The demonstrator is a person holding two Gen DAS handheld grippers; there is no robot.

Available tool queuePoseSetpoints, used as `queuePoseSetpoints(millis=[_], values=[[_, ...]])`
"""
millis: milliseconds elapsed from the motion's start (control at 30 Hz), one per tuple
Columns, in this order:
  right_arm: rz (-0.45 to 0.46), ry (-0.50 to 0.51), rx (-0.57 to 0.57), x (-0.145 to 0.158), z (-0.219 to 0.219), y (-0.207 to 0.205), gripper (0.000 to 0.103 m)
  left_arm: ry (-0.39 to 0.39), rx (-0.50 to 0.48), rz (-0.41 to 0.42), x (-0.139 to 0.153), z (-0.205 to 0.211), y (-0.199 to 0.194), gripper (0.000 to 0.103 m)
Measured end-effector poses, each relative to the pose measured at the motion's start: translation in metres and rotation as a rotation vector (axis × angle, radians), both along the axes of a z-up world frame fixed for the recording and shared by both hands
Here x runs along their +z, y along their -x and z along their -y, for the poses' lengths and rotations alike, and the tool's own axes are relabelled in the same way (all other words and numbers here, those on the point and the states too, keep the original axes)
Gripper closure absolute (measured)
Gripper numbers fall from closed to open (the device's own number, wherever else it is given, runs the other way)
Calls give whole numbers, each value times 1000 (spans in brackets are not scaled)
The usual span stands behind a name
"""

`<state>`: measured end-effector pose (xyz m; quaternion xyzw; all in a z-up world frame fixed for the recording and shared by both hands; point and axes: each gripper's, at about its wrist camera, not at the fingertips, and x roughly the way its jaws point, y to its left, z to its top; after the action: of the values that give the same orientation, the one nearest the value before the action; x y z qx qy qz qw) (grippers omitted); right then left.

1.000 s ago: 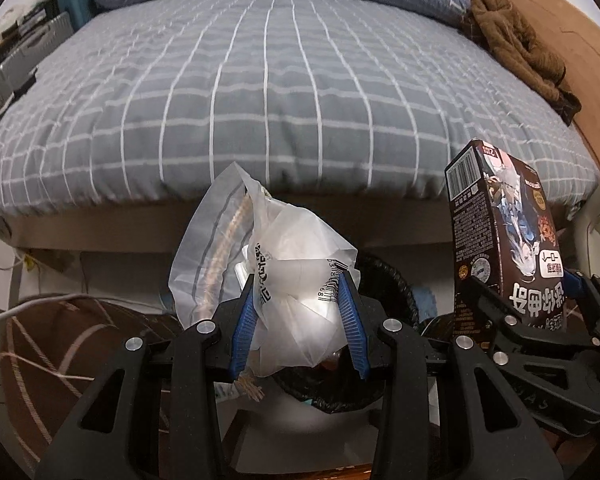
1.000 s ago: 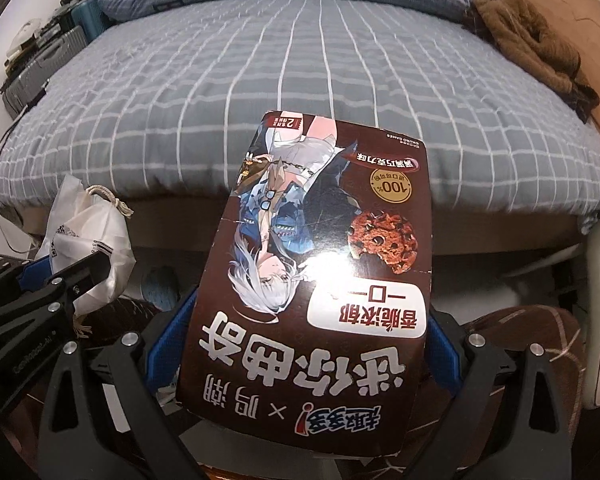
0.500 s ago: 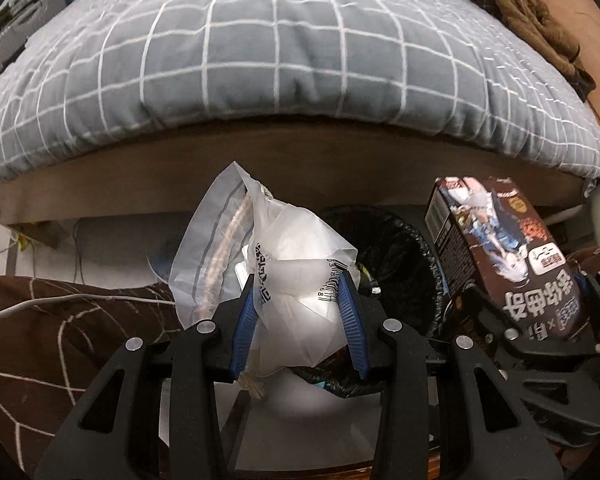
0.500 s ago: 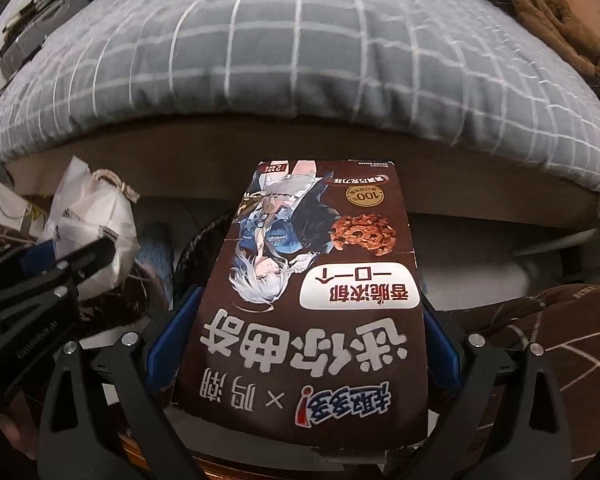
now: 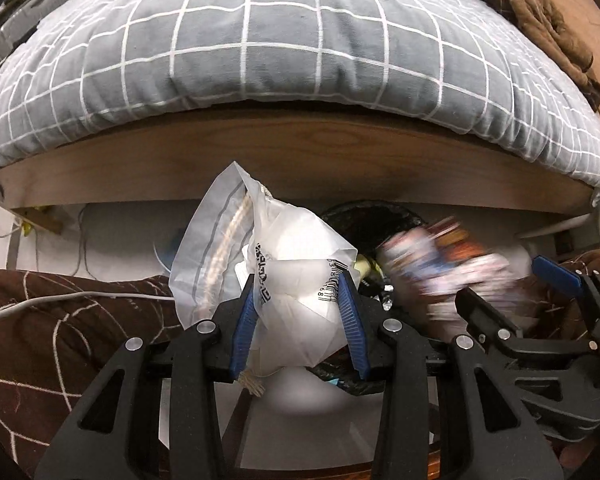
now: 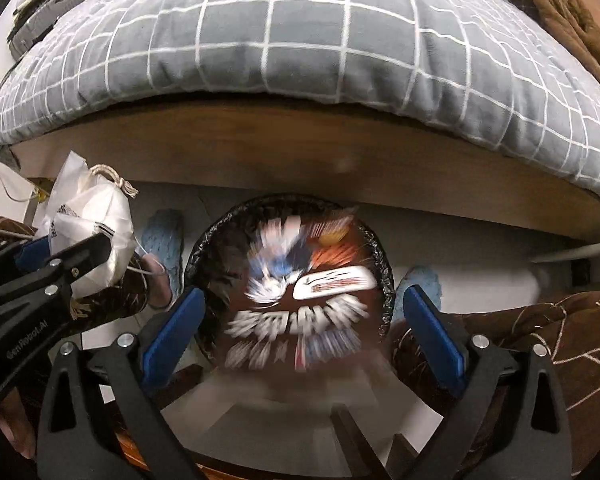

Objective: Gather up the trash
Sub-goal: 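Open the right tool to drop the box while the left tool releases the drawstring bag into the bin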

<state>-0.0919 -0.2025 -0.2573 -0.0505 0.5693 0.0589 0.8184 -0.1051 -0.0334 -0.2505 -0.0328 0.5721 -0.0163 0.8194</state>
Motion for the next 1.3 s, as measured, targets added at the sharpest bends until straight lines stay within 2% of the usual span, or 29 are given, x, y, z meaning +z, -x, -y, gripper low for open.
queuePoseSetpoints(millis=[200,433,733,967,1100,1300], values=[[12,-4,-53,2,20,-3,8,1,-33,-9,-2,14,-6,64],[17,3,-137,6,59,2,8,10,-99,-22,-6,55,-9,64],[36,25,-236,8,104,17,8,40,-195,-84,-24,103,-9,62],[17,19,-281,2,123,23,8,25,-197,-114,-37,106,-4,49],[17,21,-268,3,120,22,8,7,-177,-97,-34,94,-3,34],[29,23,-231,3,108,20,8,-7,-138,-64,-26,80,-4,18]])
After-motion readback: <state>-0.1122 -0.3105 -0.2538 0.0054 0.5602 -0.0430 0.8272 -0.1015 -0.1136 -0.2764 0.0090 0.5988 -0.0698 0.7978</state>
